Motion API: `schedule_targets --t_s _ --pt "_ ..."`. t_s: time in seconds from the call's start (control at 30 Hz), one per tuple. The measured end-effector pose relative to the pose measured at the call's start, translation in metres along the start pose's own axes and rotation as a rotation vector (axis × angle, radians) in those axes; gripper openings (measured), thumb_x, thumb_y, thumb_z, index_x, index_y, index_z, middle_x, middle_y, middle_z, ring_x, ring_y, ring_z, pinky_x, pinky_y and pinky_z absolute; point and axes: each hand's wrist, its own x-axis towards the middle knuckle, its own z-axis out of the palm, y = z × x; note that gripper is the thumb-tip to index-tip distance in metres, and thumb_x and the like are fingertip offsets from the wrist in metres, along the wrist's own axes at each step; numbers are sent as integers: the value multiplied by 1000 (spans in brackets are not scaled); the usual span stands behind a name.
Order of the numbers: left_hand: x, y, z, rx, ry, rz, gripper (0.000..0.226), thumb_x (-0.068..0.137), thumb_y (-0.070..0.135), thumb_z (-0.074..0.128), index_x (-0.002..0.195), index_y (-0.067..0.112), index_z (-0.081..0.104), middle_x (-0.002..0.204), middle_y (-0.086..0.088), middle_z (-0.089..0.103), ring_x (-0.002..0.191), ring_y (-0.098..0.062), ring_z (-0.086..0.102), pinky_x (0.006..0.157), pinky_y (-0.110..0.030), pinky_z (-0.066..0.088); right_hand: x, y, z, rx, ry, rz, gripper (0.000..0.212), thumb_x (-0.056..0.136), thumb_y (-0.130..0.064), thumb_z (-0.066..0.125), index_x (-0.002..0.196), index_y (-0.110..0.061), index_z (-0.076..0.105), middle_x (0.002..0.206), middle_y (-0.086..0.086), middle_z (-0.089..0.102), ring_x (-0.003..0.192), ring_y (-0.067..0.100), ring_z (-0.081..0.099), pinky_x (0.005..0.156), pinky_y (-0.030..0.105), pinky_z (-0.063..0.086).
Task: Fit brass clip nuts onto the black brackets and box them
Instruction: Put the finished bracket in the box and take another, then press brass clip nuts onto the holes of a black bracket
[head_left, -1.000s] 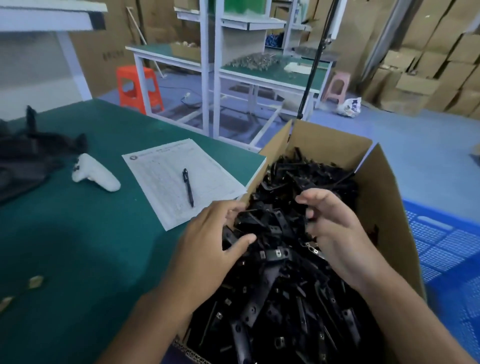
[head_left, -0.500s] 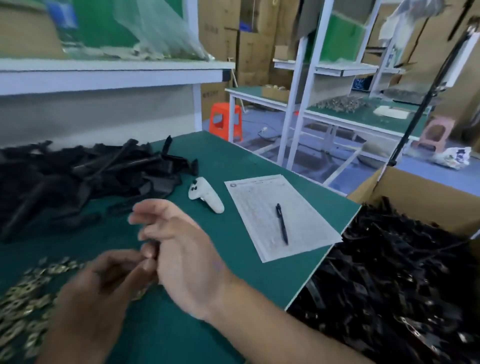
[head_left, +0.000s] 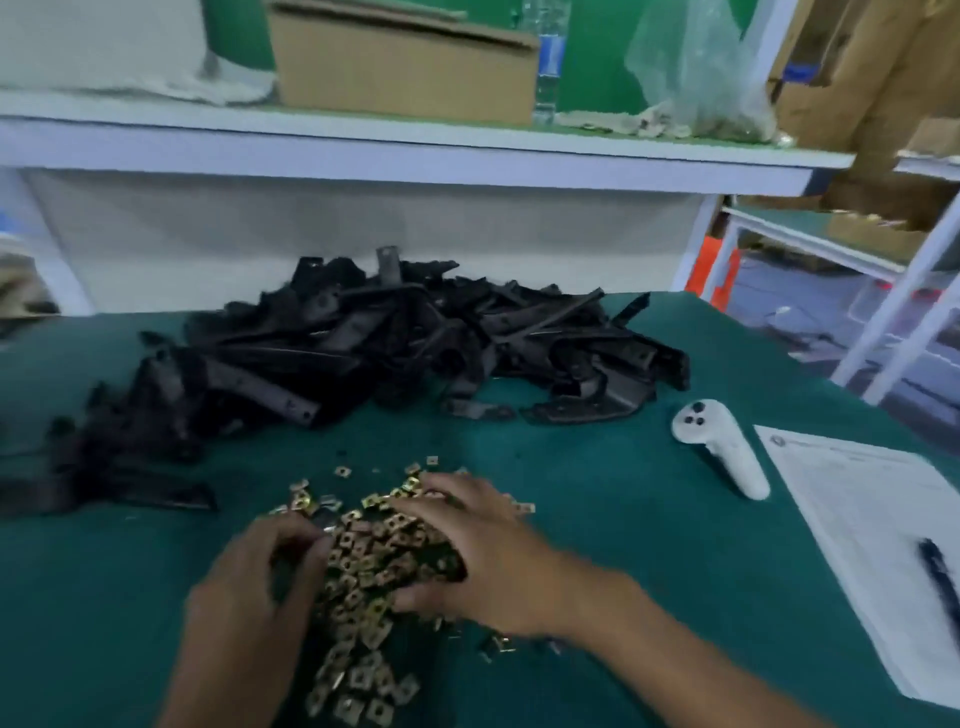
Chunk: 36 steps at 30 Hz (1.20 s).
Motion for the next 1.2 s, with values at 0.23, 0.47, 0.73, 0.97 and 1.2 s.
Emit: schedule_targets --t_s 0.23,0.47,0.73,0.97,1.2 --pt "1 4 -6 -40 -105 -1 20 81 71 46 97 62 54 108 44 54 104 17 51 80 -10 41 14 23 28 -142 190 -87 47 86 -78 24 118 -57 52 121 -43 32 121 -12 27 100 28 33" --pt "0 3 -4 14 -110 61 26 84 71 45 100 59 61 108 48 55 104 18 52 86 -19 42 15 21 23 -101 312 -92 7 100 -43 55 102 -49 54 105 -36 52 106 -13 46 89 17 38" --pt "-1 1 -3 32 -165 49 17 85 60 65 102 58 64 105 45 58 105 16 51 79 -13 39 36 38 -25 96 252 -70 9 99 -42 61 107 -47 61 100 -24 62 82 6 57 69 21 46" --pt "-3 2 -3 17 -183 33 22 85 67 59 106 61 56 105 43 59 101 12 52 84 -15 37 107 63 -47 -385 414 118 39 102 -40 57 141 -39 52 154 -7 40 140 24 30 113 43 30" --pt "0 6 -6 -30 -112 37 20 85 69 50 96 55 57 106 42 56 104 14 52 74 -12 41 92 45 -60 -406 862 -28 22 102 -22 58 123 -26 65 115 -9 69 109 17 57 90 38 45"
